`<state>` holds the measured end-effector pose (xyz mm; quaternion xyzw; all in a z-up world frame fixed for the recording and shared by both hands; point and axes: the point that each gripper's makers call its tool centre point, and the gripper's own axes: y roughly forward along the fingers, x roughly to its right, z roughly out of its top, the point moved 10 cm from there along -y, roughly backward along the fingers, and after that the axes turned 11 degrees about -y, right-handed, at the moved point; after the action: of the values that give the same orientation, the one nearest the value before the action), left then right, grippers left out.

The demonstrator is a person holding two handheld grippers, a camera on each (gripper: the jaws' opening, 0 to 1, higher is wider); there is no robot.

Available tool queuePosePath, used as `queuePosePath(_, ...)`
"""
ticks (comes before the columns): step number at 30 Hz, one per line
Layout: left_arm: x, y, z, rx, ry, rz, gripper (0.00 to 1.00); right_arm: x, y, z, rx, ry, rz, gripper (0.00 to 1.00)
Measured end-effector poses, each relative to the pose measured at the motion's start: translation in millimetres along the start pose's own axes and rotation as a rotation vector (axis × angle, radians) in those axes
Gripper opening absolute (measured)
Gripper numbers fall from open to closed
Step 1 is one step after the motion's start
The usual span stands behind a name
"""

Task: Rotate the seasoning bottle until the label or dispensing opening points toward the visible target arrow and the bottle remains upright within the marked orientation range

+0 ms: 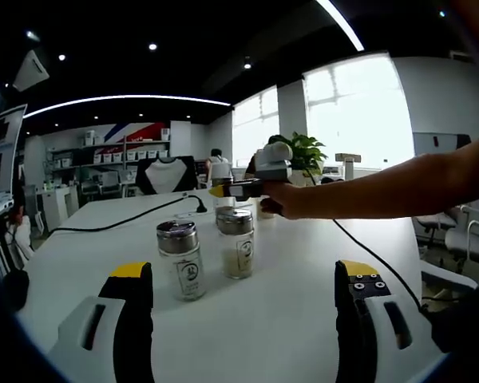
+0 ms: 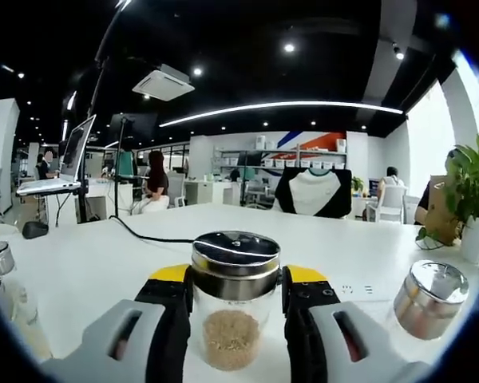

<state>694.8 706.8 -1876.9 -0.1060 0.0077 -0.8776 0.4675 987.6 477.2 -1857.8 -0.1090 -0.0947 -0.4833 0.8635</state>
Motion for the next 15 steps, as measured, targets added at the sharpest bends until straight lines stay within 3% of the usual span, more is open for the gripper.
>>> queuePosePath(6, -2.7, -1.1, 0.7, 0.008, -0.004, 0.007, 1.00, 1.0, -2.5, 0.9, -0.008, 0.011, 0.010, 0.39)
queuePosePath(9, -2.2, -0.3, -0.1, 0.008, 0.001, 0.002, 1.00, 3.4, -7.0, 1.5, -0.042, 0.069, -0.028, 0.38)
queuePosePath(11, -2.0, 0.7, -1.4, 0.005, -0.001, -0.002, 1.00, 4.4, -12.4, 5.3, -0.009, 0.107, -0.016, 0.38)
queuePosePath(15, -1.6, 2.3, -3.7, 0.002, -0.003, -0.004, 1.00, 4.4, -23.2, 13.9, 0.027, 0.044, 0.012, 0.38)
